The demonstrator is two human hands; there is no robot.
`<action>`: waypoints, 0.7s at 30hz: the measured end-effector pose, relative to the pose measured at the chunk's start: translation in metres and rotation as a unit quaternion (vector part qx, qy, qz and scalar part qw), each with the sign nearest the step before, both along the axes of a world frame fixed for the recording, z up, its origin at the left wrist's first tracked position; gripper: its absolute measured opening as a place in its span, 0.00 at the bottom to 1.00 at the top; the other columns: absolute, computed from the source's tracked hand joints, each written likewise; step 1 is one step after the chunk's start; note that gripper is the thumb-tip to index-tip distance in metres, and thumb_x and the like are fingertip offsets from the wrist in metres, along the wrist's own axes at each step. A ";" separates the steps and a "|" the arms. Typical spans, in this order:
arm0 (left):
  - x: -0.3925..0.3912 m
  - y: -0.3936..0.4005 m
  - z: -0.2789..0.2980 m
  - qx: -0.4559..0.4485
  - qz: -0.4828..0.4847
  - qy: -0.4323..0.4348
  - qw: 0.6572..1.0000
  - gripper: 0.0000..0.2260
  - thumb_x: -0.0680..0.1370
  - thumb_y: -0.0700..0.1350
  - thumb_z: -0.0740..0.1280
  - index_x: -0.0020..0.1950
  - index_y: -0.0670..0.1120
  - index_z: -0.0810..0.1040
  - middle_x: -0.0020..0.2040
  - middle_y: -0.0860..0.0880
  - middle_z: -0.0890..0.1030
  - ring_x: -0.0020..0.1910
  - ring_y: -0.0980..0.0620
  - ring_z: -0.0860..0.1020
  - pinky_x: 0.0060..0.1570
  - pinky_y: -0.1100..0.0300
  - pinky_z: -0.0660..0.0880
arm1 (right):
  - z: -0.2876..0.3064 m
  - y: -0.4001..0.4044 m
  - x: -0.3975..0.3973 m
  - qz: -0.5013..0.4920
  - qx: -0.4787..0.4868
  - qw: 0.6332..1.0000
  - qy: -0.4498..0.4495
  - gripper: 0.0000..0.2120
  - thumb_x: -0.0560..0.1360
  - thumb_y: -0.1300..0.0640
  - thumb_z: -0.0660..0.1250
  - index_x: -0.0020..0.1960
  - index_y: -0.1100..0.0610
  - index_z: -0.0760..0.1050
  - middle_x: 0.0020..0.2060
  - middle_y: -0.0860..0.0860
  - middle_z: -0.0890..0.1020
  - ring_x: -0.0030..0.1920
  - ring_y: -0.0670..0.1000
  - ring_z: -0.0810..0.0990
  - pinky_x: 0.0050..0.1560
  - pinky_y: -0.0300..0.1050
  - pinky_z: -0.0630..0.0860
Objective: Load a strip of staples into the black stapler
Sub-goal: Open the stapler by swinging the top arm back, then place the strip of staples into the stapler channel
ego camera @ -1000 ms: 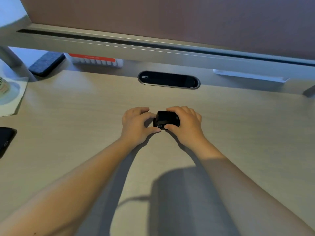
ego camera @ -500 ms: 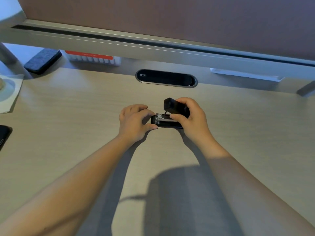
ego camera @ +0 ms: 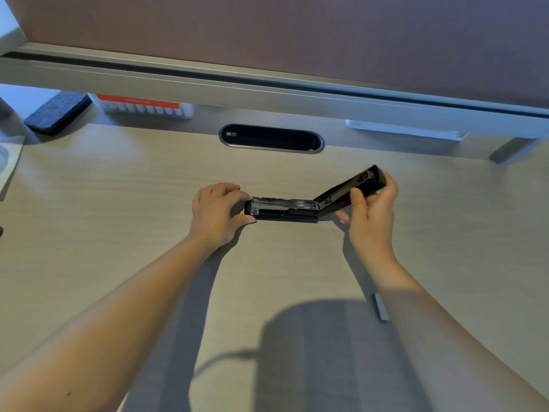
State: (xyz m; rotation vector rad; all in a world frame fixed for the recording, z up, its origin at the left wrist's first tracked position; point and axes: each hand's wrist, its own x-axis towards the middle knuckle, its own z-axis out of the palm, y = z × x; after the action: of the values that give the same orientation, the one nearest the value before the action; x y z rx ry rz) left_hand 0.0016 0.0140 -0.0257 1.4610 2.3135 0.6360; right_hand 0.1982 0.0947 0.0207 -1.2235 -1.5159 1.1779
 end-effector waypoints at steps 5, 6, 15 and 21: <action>0.000 0.001 -0.002 -0.001 -0.001 0.005 1.000 0.19 0.69 0.50 0.70 0.58 0.47 0.77 0.65 0.44 0.74 0.67 0.44 0.66 0.67 0.48 0.58 | -0.018 0.013 0.012 -0.099 -0.108 0.988 0.056 0.22 0.75 0.66 0.57 0.66 0.55 0.54 0.63 0.60 0.67 0.44 0.50 0.78 0.40 0.41 0.80; 0.001 0.002 -0.002 0.000 -0.001 0.003 1.000 0.19 0.69 0.49 0.70 0.58 0.46 0.77 0.65 0.44 0.74 0.67 0.44 0.66 0.67 0.48 0.59 | -0.022 0.017 0.014 -0.113 -0.124 0.984 0.053 0.23 0.75 0.65 0.58 0.66 0.56 0.53 0.62 0.61 0.68 0.41 0.49 0.78 0.41 0.43 0.79; 0.020 -0.008 -0.003 0.021 -0.016 0.012 1.000 0.17 0.69 0.46 0.70 0.57 0.42 0.77 0.59 0.42 0.78 0.61 0.40 0.72 0.60 0.48 0.67 | -0.022 -0.013 0.056 -0.047 -0.030 0.984 -0.167 0.29 0.71 0.56 0.66 0.67 0.58 0.57 0.63 0.59 0.70 0.62 0.55 0.70 0.57 0.42 0.66; 0.046 -0.031 -0.004 0.037 0.020 0.017 0.999 0.18 0.69 0.45 0.70 0.57 0.41 0.77 0.59 0.39 0.77 0.60 0.38 0.72 0.57 0.48 0.68 | -0.044 -0.064 0.102 -0.023 0.022 0.945 -0.326 0.33 0.67 0.51 0.70 0.64 0.65 0.61 0.60 0.65 0.72 0.62 0.63 0.68 0.62 0.56 0.66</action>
State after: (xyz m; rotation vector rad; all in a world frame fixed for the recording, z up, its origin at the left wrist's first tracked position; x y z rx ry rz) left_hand 0.0480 -0.0169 -0.0299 1.4717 2.3749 0.7213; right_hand 0.3006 0.0310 -0.0231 -1.7119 -1.9551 0.7224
